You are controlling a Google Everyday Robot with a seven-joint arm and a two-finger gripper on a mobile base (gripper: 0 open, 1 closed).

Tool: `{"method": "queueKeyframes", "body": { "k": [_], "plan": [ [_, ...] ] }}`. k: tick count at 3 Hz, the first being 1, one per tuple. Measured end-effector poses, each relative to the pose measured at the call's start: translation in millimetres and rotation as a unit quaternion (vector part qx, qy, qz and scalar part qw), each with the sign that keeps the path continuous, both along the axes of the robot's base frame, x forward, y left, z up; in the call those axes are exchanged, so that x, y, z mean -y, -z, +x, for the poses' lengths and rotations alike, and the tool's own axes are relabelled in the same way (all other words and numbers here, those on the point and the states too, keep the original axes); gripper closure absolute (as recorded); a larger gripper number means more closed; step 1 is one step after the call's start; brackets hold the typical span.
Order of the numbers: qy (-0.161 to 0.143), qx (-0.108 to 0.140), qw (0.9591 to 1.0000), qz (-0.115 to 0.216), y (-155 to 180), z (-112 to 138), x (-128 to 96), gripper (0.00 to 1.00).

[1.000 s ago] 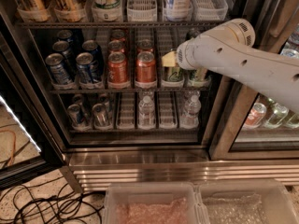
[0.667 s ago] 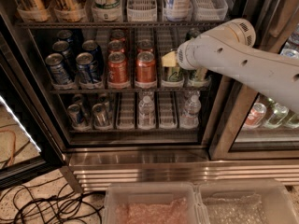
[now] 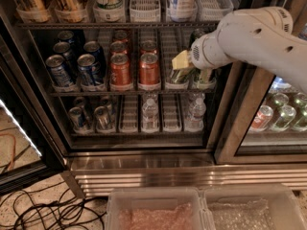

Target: Pick green can from middle shelf of fridge

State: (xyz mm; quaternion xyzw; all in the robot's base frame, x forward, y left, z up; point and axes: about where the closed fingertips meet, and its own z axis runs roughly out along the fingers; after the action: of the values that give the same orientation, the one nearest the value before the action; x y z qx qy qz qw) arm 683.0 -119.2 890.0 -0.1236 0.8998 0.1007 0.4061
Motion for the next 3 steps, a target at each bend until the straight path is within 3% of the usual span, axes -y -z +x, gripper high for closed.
{"method": "queueKeyframes", "body": {
  "k": [2,3],
  "plan": [
    [-0.028,-0.031,0.9991,0.008,-20,-51,3,1.0],
    [-0.053,-0.06,0.9968,-0.004,-15,-74,6,1.0]
  ]
}}
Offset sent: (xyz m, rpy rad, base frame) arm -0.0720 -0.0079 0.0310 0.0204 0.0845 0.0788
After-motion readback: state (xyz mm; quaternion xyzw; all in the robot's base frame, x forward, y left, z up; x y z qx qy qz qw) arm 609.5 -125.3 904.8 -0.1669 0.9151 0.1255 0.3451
